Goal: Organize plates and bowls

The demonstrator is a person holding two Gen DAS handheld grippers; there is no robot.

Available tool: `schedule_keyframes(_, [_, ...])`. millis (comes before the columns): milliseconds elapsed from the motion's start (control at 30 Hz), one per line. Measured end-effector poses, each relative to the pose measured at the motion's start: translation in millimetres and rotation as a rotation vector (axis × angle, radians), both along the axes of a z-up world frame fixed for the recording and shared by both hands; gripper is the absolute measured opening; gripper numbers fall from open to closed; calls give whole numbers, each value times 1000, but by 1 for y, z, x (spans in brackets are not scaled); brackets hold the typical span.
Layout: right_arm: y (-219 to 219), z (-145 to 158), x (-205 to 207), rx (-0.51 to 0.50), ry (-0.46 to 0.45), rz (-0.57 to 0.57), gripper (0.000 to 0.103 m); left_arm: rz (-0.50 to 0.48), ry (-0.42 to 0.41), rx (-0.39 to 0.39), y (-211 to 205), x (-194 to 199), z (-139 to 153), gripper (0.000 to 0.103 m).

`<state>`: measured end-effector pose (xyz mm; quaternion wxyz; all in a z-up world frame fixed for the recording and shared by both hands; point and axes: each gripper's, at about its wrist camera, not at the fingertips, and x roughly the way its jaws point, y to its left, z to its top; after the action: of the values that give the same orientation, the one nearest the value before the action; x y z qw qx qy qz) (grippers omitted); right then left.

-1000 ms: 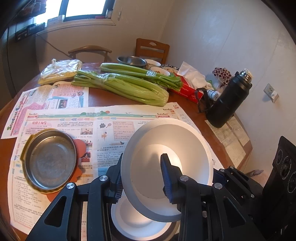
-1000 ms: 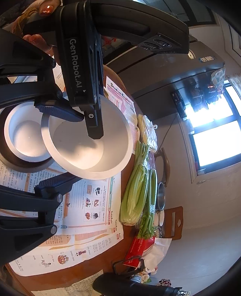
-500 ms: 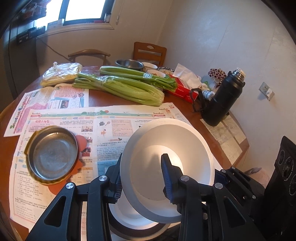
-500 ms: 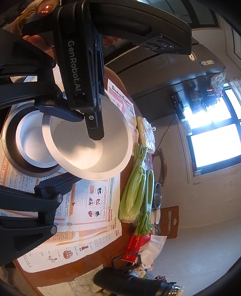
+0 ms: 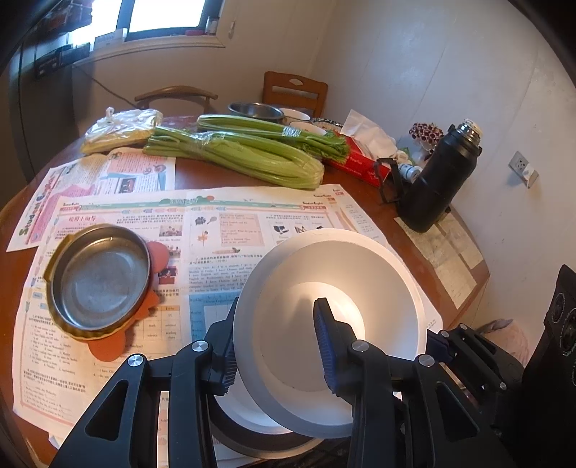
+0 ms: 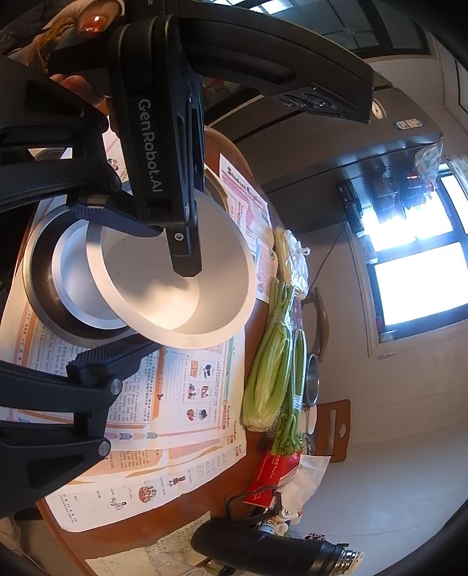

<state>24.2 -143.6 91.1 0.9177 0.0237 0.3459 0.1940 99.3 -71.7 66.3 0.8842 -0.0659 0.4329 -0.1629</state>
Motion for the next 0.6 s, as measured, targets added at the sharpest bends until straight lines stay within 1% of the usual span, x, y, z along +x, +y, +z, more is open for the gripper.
schedule_keyframes(133, [1, -5, 0, 5, 14, 13, 56, 5, 19, -2, 3, -1, -6, 38])
schedule_keyframes(333, [6, -10, -4, -23, 13, 31, 56, 11, 33, 6, 6, -3, -13, 38])
schedule_keyframes(500, [6, -14, -5, -23, 21, 42, 56, 5, 33, 3, 9, -6, -19, 38])
schedule_keyframes(600, [11, -18, -5, -43, 21, 48, 56, 1, 22, 7, 10, -8, -24, 38])
